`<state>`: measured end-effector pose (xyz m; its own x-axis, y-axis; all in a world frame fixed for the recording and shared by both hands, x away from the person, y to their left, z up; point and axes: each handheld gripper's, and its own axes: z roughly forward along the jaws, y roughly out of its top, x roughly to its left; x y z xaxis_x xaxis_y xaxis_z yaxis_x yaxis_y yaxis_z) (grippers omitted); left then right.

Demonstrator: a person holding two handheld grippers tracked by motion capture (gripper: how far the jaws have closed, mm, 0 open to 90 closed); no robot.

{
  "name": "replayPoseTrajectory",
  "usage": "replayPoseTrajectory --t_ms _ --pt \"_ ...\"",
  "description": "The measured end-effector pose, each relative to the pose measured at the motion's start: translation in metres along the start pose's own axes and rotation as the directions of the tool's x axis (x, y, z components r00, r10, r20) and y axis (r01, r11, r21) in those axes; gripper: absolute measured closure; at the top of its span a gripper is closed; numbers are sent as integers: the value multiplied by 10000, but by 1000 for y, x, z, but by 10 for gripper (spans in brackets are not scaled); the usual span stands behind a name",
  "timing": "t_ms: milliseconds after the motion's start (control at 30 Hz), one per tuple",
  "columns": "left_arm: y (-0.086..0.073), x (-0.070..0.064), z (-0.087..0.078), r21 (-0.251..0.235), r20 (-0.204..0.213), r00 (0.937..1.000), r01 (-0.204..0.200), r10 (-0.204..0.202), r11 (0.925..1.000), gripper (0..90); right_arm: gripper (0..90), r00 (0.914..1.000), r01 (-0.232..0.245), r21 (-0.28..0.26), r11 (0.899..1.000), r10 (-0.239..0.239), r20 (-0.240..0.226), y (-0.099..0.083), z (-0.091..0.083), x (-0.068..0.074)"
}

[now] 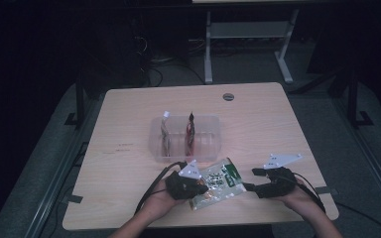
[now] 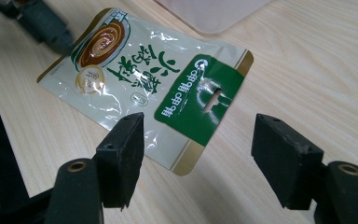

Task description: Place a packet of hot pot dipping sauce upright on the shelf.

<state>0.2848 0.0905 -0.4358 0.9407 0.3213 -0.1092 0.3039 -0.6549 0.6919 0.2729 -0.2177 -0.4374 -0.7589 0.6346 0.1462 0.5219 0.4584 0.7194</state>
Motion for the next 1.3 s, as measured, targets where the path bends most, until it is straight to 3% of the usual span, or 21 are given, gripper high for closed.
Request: replayPoseTrajectory --t_ms 133,333,500,567,633,767,1100,1300 --pt "8 15 -1 59 -221 9998 -3 4 10000 834 338 9999 72 -14 10000 -72 124 0 -1 0" --pt "6 26 -2 222 -699 9975 159 -143 9996 577 338 9999 36 -30 10000 -36 156 0 -2 -2" --pt "3 31 3 269 -762 9965 363 -342 9990 413 338 9998 128 48 9999 -129 168 0 0 -1" --pt "1 33 5 380 -828 9963 242 -210 9990 356 338 9996 226 67 9997 -228 162 0 1 -1" --pt "-1 34 9 378 -691 9970 365 -338 9986 310 338 9996 248 120 9996 -250 150 0 1 -1" --pt "-4 33 17 838 -563 9984 48 -1 9965 247 338 9996 239 129 9996 -241 157 0 1 -1" --pt "-6 35 28 888 -191 9996 235 -219 9958 130 338 9997 206 122 9997 -208 159 0 0 -1" --pt "-7 31 30 905 -247 9996 -73 96 9959 119 338 9994 315 116 9994 -316 126 0 0 -1"
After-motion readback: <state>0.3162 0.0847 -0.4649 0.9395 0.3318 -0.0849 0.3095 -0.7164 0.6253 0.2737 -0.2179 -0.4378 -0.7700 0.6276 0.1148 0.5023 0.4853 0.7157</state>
